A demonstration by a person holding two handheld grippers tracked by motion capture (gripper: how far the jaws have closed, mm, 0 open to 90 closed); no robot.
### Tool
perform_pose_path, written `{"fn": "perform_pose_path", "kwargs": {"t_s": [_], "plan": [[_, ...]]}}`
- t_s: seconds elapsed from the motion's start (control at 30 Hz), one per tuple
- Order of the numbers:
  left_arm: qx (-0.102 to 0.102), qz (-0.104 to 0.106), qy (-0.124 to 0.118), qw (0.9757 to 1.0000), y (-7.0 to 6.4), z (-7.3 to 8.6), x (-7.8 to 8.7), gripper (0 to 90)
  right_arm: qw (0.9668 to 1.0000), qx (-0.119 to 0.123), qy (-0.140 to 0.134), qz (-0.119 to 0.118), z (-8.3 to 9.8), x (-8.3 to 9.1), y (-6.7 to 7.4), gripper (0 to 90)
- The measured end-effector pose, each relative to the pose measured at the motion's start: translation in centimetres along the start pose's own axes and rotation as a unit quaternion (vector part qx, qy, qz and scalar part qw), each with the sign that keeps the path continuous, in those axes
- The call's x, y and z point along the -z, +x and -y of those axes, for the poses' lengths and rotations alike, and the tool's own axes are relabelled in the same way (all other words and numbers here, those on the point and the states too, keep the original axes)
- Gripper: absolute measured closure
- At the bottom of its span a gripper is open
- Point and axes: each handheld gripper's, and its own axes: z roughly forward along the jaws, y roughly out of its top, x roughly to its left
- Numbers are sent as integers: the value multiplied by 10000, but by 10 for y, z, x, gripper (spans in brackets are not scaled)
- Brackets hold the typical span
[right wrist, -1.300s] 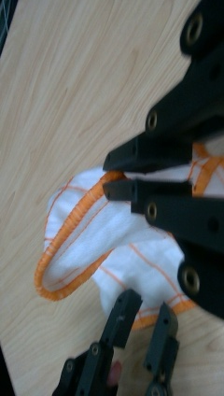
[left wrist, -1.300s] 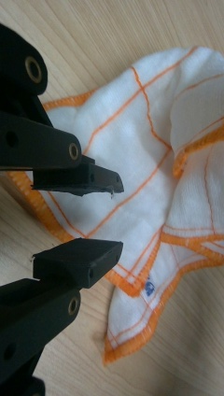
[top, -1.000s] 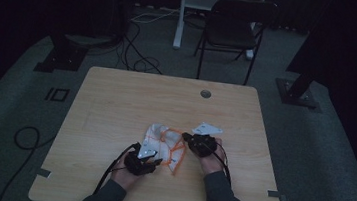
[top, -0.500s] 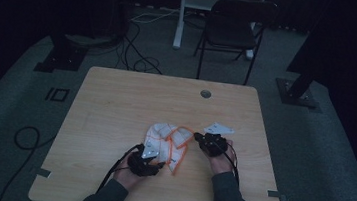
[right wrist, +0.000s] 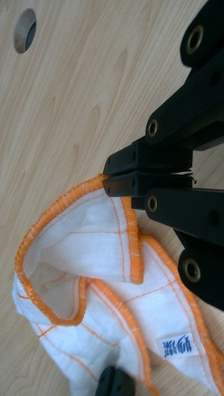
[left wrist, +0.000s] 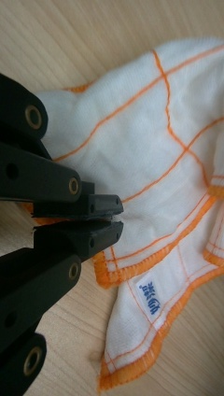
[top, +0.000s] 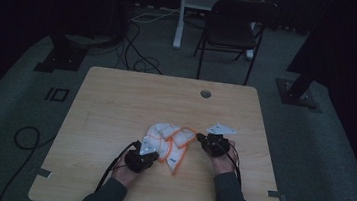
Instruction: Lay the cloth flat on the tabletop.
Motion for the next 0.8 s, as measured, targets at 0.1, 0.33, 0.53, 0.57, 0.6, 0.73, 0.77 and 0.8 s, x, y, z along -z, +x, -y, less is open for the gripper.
{"fn": "perform_pose_path", "kwargs": {"t_s": [0.1, 0.33, 0.53, 0.57, 0.6, 0.73, 0.77, 0.8], "plan": [[106, -23, -161, 9998, 6, -2, 8, 869, 10000, -55, 30, 33, 3, 1, -4, 887], [442, -284, -557, 9971, 33, -11, 29, 877, 9998, -135, 68, 108, 5, 2, -9, 887], [869, -630, -737, 9915, 68, -13, 40, 881, 9995, -227, 133, 154, 7, 2, -14, 886], [905, -676, -743, 9908, 72, -13, 40, 881, 9995, -241, 154, 161, 7, 2, -15, 886], [951, -706, -745, 9902, 76, -13, 40, 881, 9993, -270, 169, 170, 8, 1, -16, 886], [1075, -827, -737, 9880, 86, -13, 38, 882, 9991, -317, 197, 198, 9, 0, -18, 886], [1075, -827, -737, 9880, 86, -13, 38, 882, 9991, -317, 197, 198, 9, 0, -18, 886], [1138, -862, -718, 9872, 90, -13, 35, 881, 9990, -340, 207, 208, 9, -2, -20, 886]]}}
